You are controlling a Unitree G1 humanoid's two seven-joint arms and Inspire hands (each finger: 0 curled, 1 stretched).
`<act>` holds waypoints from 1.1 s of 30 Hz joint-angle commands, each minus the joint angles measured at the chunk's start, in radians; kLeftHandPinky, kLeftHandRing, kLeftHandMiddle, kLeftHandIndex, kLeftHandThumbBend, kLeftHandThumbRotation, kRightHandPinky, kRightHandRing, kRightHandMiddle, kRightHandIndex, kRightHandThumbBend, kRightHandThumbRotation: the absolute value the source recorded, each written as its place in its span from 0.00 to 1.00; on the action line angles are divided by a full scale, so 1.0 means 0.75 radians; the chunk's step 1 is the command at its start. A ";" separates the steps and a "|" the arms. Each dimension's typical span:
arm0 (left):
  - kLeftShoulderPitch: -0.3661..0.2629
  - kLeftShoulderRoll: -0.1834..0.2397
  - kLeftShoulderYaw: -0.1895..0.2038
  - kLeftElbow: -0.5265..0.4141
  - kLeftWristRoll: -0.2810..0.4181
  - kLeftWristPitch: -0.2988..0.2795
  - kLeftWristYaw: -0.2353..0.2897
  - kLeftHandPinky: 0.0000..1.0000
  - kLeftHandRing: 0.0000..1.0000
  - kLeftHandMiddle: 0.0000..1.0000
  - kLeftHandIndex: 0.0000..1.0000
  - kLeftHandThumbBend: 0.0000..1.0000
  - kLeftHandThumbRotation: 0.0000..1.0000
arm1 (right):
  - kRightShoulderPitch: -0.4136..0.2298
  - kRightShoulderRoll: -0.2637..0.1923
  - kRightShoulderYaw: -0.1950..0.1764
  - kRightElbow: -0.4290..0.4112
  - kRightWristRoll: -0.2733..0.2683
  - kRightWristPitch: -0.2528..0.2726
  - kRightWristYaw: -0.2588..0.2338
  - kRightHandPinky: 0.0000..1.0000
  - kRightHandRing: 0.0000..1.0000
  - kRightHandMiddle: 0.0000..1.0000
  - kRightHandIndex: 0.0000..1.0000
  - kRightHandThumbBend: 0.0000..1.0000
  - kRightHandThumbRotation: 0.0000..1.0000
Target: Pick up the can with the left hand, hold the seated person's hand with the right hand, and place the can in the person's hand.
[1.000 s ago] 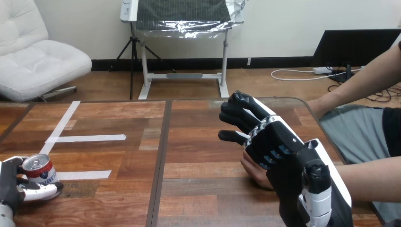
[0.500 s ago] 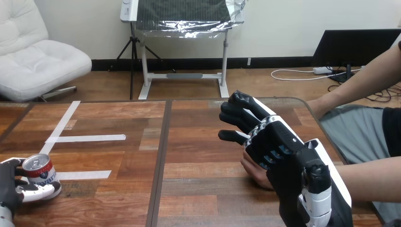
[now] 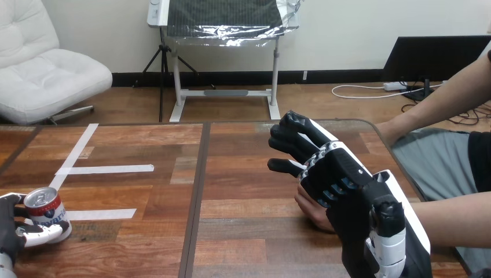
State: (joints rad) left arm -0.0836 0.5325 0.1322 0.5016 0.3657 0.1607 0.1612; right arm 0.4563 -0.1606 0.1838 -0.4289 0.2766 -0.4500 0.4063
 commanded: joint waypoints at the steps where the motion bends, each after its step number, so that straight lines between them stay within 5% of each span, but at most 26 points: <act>1: -0.093 0.019 -0.010 -0.030 0.015 -0.004 0.037 0.52 0.58 0.62 0.63 0.63 0.00 | -0.064 0.012 -0.011 -0.044 0.008 -0.024 -0.010 0.81 0.89 0.88 0.88 0.80 0.99; 33: -0.102 -0.011 -0.004 -0.015 -0.020 -0.028 0.104 0.43 0.50 0.54 0.55 0.67 0.00 | -0.059 0.013 -0.011 -0.044 0.020 -0.021 -0.009 0.85 0.90 0.88 0.89 0.80 0.97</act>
State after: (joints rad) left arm -0.0886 0.5280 0.1326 0.5103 0.3511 0.1639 0.2109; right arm 0.4563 -0.1600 0.1839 -0.4289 0.2767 -0.4501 0.4063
